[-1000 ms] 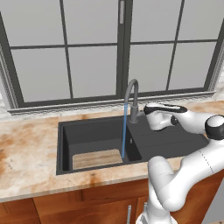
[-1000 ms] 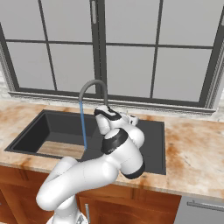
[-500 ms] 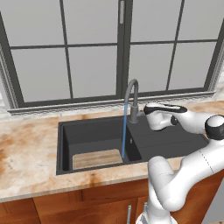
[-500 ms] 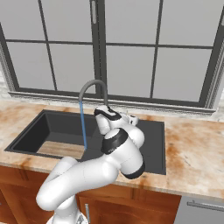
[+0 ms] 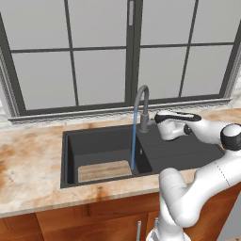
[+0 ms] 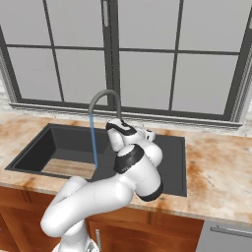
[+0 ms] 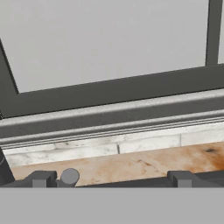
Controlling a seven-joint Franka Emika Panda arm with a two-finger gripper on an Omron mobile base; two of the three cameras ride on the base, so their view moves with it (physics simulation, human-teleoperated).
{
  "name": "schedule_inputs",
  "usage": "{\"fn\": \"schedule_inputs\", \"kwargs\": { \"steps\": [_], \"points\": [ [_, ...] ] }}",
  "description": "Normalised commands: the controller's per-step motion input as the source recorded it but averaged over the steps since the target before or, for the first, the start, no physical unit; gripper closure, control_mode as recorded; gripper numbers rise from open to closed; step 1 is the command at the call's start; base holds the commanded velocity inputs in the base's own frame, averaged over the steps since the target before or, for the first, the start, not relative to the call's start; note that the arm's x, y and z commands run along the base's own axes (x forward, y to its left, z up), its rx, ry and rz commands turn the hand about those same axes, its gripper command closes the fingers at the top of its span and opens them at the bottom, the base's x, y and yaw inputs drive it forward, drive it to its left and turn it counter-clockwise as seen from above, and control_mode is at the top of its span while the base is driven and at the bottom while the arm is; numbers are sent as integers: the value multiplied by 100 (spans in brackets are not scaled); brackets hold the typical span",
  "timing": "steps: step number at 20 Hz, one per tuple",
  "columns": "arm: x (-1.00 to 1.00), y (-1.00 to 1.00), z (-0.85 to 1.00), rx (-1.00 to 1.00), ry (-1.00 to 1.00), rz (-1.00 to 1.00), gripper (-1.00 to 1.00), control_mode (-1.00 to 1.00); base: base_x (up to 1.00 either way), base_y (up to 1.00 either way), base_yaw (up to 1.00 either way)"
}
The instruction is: Turn on the sink faucet with hot water and rinse the cutting board for ten seconds, then turn off the faucet. Push the cutting board to reach the water if necessary.
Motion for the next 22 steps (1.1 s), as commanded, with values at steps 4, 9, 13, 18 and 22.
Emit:
{"fn": "schedule_inputs", "kwargs": {
  "steps": [4,9,13,18,22],
  "points": [
    [0,0,0,0,0,0,-100,-100,0,0,0],
    [0,0,0,0,0,0,-100,-100,0,0,0],
    [0,0,0,0,0,0,-100,-100,0,0,0],
    [0,0,0,0,0,0,-100,-100,0,0,0],
    [0,0,0,0,0,0,-100,-100,0,0,0]
  ]
}}
